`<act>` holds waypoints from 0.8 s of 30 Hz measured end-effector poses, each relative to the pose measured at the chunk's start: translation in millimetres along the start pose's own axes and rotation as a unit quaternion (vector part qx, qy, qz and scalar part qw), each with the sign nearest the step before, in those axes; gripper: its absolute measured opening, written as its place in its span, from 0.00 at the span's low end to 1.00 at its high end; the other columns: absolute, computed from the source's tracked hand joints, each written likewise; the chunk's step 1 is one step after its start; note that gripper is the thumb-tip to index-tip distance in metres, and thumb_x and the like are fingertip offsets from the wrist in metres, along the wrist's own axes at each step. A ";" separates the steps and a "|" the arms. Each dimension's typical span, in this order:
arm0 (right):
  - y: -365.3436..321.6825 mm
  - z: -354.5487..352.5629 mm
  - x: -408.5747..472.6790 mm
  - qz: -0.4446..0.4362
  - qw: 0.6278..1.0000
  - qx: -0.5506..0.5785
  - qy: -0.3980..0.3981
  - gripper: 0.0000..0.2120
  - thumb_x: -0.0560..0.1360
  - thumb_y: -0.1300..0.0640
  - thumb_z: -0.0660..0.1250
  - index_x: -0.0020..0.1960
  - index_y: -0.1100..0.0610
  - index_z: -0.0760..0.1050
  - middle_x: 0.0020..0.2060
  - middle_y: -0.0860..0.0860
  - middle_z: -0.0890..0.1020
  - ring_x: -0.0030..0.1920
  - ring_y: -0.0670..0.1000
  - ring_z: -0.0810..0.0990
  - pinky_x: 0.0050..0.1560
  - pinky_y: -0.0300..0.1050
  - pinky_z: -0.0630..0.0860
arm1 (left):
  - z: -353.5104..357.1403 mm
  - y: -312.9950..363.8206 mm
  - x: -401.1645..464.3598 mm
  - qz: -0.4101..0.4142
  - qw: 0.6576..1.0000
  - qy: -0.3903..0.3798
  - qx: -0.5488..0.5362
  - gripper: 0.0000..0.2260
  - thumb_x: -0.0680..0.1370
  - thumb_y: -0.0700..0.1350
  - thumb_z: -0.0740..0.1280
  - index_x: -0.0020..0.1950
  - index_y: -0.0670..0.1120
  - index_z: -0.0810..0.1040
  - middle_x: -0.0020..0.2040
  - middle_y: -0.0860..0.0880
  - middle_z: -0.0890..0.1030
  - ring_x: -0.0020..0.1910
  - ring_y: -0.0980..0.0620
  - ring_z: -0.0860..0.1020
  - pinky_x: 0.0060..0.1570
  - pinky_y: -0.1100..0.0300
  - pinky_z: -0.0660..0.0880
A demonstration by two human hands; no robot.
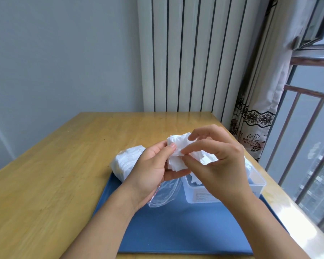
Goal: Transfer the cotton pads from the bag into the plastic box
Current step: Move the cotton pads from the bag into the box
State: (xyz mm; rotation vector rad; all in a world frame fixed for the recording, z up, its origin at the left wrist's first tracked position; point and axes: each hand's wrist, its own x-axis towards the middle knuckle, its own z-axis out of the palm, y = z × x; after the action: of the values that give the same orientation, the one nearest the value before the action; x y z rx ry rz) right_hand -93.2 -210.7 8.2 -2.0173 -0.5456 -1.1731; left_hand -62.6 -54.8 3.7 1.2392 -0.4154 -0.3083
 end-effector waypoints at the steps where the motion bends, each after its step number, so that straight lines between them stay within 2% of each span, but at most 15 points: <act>1: -2.8 -1.1 0.6 0.002 1.000 0.007 -0.005 0.08 0.65 0.67 0.79 0.36 0.55 0.84 0.46 0.46 0.82 0.49 0.52 0.79 0.50 0.41 0.74 | 0.4 0.0 0.1 0.009 1.000 0.007 0.012 0.13 0.85 0.43 0.58 0.61 0.44 0.81 0.53 0.43 0.87 0.51 0.50 0.85 0.49 0.55 0.83; 3: -8.4 -4.3 2.1 -0.001 0.999 0.030 -0.012 0.10 0.63 0.69 0.78 0.35 0.56 0.81 0.50 0.47 0.85 0.55 0.51 0.80 0.55 0.41 0.75 | 0.0 -0.3 1.1 0.025 0.999 0.026 0.039 0.14 0.86 0.44 0.57 0.62 0.44 0.81 0.53 0.44 0.87 0.50 0.50 0.86 0.46 0.58 0.82; 6: -12.0 -10.6 4.3 0.000 0.998 0.064 -0.007 0.09 0.64 0.69 0.74 0.36 0.57 0.78 0.52 0.48 0.86 0.61 0.51 0.80 0.61 0.45 0.75 | -1.6 -1.7 2.8 0.036 0.996 0.040 0.065 0.14 0.86 0.45 0.57 0.62 0.43 0.80 0.54 0.42 0.86 0.53 0.46 0.86 0.48 0.56 0.83; 10: -8.0 -19.9 9.6 0.099 0.976 0.194 -0.013 0.11 0.70 0.69 0.75 0.46 0.58 0.77 0.40 0.52 0.86 0.44 0.53 0.85 0.46 0.52 0.80 | -2.5 -2.3 3.1 0.028 0.997 0.035 0.064 0.13 0.85 0.45 0.58 0.60 0.44 0.81 0.53 0.42 0.86 0.50 0.48 0.86 0.47 0.56 0.83; 13: -9.0 -29.8 15.7 0.205 0.930 0.300 -0.061 0.21 0.67 0.64 0.78 0.57 0.54 0.75 0.39 0.58 0.86 0.39 0.56 0.85 0.42 0.55 0.82 | -3.1 -0.9 1.9 0.022 0.997 0.015 0.070 0.13 0.85 0.45 0.58 0.60 0.44 0.81 0.54 0.42 0.86 0.53 0.47 0.85 0.48 0.55 0.83; 16: -8.1 -37.8 19.3 0.250 0.919 0.292 -0.087 0.27 0.61 0.61 0.79 0.58 0.55 0.75 0.36 0.59 0.87 0.36 0.54 0.84 0.42 0.52 0.83 | -3.4 1.2 -0.2 0.012 0.995 -0.023 0.093 0.14 0.85 0.46 0.58 0.62 0.44 0.81 0.55 0.41 0.86 0.56 0.44 0.84 0.51 0.52 0.83; 18: -9.6 -39.0 19.8 0.262 0.924 0.262 -0.093 0.29 0.59 0.60 0.80 0.58 0.54 0.76 0.36 0.58 0.87 0.35 0.55 0.85 0.41 0.56 0.83 | -2.0 0.9 -1.4 0.007 0.993 -0.046 0.107 0.14 0.85 0.45 0.58 0.63 0.43 0.80 0.57 0.39 0.85 0.57 0.41 0.84 0.53 0.50 0.83; 22: -15.0 -29.1 18.3 0.270 0.930 0.241 -0.066 0.28 0.60 0.62 0.82 0.57 0.53 0.77 0.35 0.57 0.87 0.36 0.66 0.83 0.41 0.63 0.81 | 0.9 -1.2 -3.0 0.007 0.993 -0.063 0.104 0.15 0.85 0.45 0.57 0.64 0.43 0.79 0.60 0.40 0.83 0.59 0.43 0.83 0.52 0.53 0.83; 24: -15.0 -24.5 16.9 0.275 0.930 0.236 -0.058 0.28 0.61 0.64 0.83 0.57 0.51 0.78 0.34 0.57 0.87 0.33 0.62 0.81 0.39 0.61 0.79 | 3.0 -1.8 -3.4 0.008 0.993 -0.067 0.095 0.15 0.86 0.45 0.56 0.65 0.43 0.78 0.60 0.44 0.84 0.59 0.45 0.83 0.53 0.54 0.83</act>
State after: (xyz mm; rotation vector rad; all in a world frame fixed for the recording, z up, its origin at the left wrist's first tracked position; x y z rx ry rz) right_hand -108.5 -219.7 36.4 -1.6633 -0.2510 -0.5222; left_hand -66.9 -56.3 2.4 1.4041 -0.5807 -0.3468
